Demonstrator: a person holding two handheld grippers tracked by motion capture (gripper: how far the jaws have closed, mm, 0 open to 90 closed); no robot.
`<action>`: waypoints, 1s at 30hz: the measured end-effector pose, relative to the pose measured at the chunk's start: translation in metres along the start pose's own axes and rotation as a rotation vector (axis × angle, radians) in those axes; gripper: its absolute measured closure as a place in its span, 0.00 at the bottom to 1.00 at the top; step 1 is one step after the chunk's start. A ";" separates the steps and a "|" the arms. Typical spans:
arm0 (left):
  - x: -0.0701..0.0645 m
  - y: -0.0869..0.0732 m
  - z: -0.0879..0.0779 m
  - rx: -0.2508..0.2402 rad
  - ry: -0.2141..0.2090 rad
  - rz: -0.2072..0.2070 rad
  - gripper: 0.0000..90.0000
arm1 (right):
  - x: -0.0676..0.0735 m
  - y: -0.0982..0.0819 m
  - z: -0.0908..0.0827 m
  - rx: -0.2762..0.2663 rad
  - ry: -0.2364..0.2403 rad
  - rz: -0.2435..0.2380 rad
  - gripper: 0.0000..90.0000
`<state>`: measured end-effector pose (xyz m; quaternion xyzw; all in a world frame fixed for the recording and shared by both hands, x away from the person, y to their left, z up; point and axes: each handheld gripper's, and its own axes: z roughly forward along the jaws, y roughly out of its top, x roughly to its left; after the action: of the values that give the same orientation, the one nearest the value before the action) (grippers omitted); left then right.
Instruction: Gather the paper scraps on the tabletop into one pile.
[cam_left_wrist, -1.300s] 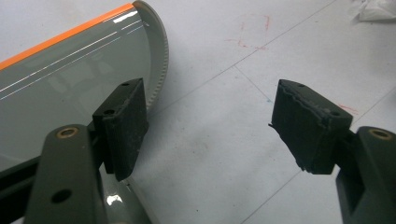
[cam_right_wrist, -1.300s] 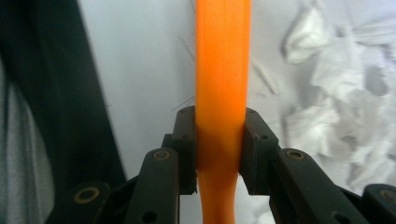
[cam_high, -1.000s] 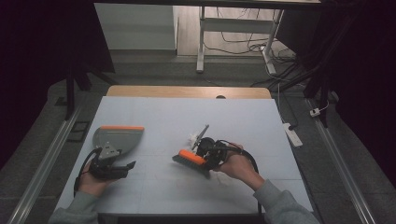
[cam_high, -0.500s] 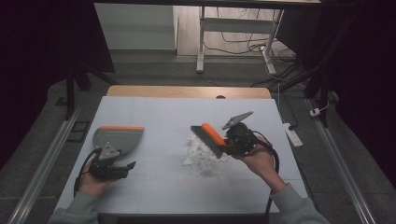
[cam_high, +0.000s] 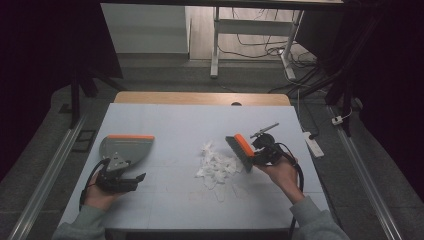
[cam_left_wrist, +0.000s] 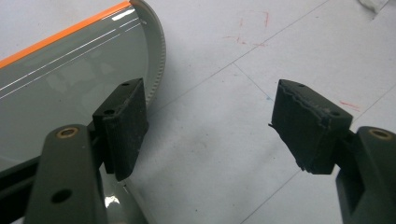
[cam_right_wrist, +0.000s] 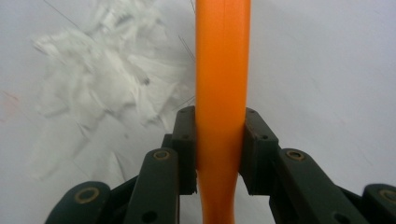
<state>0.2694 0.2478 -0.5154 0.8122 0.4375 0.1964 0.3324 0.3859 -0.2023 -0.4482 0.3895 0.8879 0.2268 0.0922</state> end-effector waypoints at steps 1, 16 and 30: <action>0.000 0.000 0.000 0.000 0.000 0.001 0.31 | 0.002 0.002 0.002 -0.004 0.008 0.001 0.79; 0.001 -0.001 0.001 0.002 -0.003 -0.002 0.31 | 0.029 0.037 0.005 -0.148 0.044 -0.065 0.79; -0.001 -0.001 0.001 0.005 -0.002 0.002 0.31 | 0.018 -0.002 -0.038 -0.123 0.091 -0.109 0.79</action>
<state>0.2691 0.2474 -0.5168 0.8136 0.4368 0.1949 0.3305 0.3590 -0.2028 -0.4155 0.3233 0.8955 0.2932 0.0876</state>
